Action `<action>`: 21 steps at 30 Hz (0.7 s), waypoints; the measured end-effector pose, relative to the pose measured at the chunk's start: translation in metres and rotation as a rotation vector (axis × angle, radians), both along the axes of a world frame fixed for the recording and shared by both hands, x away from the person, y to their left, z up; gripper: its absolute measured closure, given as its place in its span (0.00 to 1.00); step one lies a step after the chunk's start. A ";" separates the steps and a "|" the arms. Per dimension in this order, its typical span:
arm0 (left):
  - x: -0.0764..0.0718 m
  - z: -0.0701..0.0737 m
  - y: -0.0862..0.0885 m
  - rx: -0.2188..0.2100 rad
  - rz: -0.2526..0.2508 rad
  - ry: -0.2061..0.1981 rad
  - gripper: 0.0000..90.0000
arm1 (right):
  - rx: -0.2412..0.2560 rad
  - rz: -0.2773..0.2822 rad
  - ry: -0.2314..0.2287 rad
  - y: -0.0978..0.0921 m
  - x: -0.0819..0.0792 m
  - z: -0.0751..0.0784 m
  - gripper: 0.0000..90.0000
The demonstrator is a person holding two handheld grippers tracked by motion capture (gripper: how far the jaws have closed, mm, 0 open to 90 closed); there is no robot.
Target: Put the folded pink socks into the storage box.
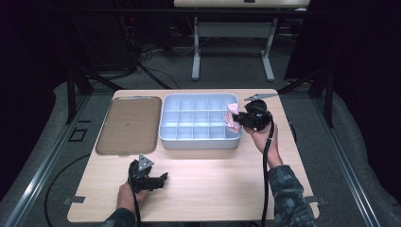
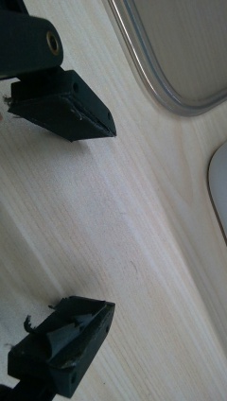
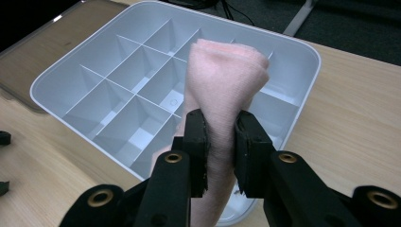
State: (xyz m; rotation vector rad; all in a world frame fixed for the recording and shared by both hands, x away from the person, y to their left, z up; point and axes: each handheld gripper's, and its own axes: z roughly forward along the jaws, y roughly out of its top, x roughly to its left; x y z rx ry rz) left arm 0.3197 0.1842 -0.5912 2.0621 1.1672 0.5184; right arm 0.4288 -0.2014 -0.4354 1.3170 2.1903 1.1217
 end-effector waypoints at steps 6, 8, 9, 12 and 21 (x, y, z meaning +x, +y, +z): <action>0.000 0.000 0.000 -0.001 0.000 0.000 0.16 | -0.004 0.000 -0.008 -0.001 0.000 0.000 0.85; 0.000 0.000 0.000 -0.002 0.002 0.000 0.16 | -0.009 -0.002 -0.007 0.000 0.000 0.000 0.85; 0.000 0.000 0.000 0.000 0.001 0.000 0.16 | -0.008 -0.004 -0.008 0.000 0.000 0.000 0.85; 0.000 0.000 0.000 0.001 0.000 0.000 0.16 | -0.019 0.000 -0.012 0.001 0.001 -0.001 0.85; 0.000 0.000 0.000 0.001 -0.001 0.000 0.16 | -0.041 0.005 -0.019 0.003 0.002 0.000 0.85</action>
